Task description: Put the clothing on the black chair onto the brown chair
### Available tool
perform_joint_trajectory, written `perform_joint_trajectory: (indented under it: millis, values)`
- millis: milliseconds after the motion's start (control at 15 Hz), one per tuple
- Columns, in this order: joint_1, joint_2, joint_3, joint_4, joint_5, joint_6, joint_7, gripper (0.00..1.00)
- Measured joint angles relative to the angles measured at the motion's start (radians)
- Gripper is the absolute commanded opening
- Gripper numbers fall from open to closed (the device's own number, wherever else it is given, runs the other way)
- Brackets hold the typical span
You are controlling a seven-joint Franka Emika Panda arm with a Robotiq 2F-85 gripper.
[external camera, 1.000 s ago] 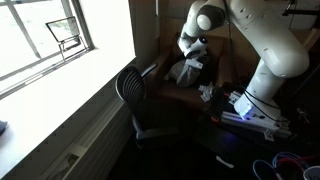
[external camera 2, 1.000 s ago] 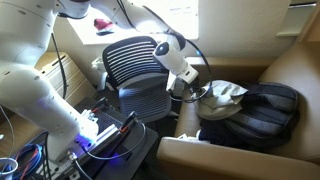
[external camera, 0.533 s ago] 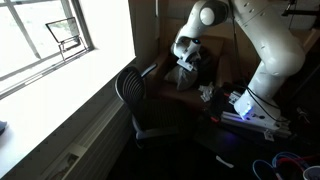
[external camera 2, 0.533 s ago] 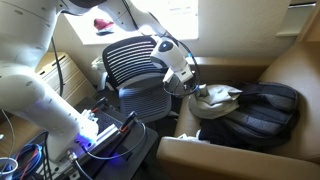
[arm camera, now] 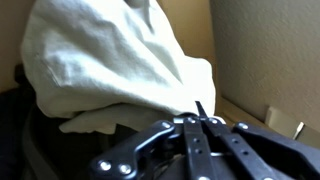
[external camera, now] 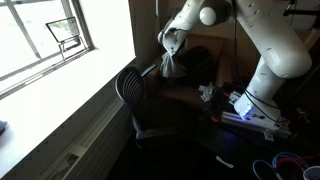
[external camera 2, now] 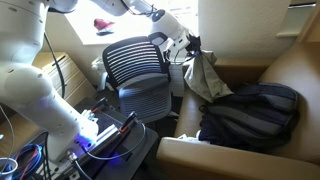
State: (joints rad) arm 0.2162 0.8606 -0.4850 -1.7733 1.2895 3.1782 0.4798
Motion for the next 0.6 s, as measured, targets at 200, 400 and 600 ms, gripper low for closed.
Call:
perform_joint_trajectory:
  millis: [200,400,600]
  values:
    - [0.078,0.062,-0.172,0.043,-0.055,0.001,0.183,0.02]
    - [0.109,0.133,-0.245,0.056,-0.068,0.001,0.262,0.02]
    - [0.115,0.151,-0.248,0.063,-0.068,0.001,0.271,0.33]
